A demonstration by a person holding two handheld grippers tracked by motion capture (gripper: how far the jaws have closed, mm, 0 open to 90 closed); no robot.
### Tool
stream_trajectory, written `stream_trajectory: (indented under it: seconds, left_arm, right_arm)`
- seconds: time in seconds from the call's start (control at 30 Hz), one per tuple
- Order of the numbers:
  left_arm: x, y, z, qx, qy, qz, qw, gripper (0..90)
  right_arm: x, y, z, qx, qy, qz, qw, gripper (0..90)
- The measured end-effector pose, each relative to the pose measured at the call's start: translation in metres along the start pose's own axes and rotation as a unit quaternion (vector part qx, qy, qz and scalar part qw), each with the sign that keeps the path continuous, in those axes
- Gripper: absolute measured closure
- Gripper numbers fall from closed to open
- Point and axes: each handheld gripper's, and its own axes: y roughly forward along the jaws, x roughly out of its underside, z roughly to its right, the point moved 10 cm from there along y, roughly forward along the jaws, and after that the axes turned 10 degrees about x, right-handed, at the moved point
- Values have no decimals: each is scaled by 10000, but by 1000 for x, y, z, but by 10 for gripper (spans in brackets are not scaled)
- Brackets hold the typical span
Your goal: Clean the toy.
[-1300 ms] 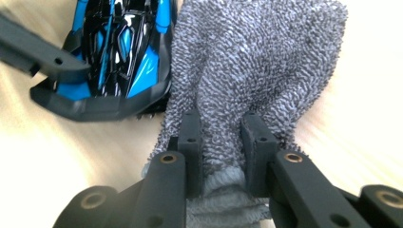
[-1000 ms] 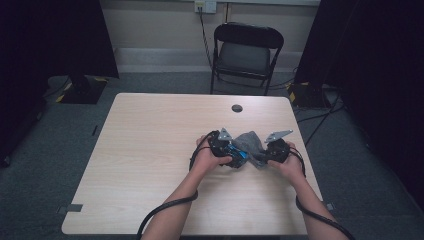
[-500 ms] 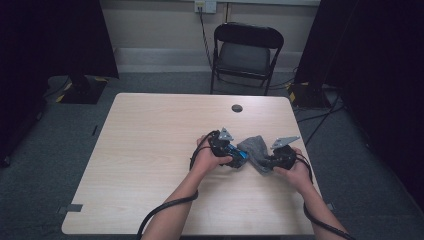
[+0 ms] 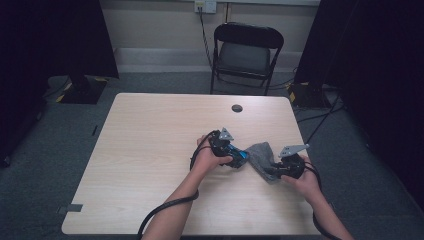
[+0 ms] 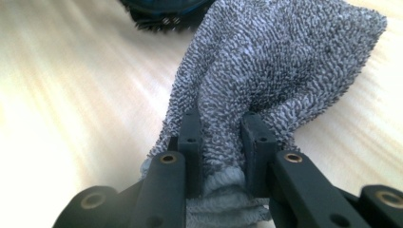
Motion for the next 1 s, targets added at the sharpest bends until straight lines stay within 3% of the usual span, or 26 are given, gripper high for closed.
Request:
stream_trajectory:
  seconds: [0.63, 0.7, 0.8, 1.0]
  left_arm:
    - [-2, 1, 1, -3, 1, -200, 9998, 27]
    - [-4, 0, 2, 20, 2, -209, 9998, 48]
    - [-8, -2, 3, 49, -66, -138, 9999, 154]
    - [-16, -12, 8, 86, -86, -12, 9999, 161]
  right_arm:
    - [19, -25, -9, -141, -35, 81, 9999, 731]
    - [19, -27, -9, -135, -41, 82, 9999, 730]
    - [17, -29, -9, -111, -42, 66, 9999, 730]
    - [10, -40, -3, -18, 66, 163, 9998, 731]
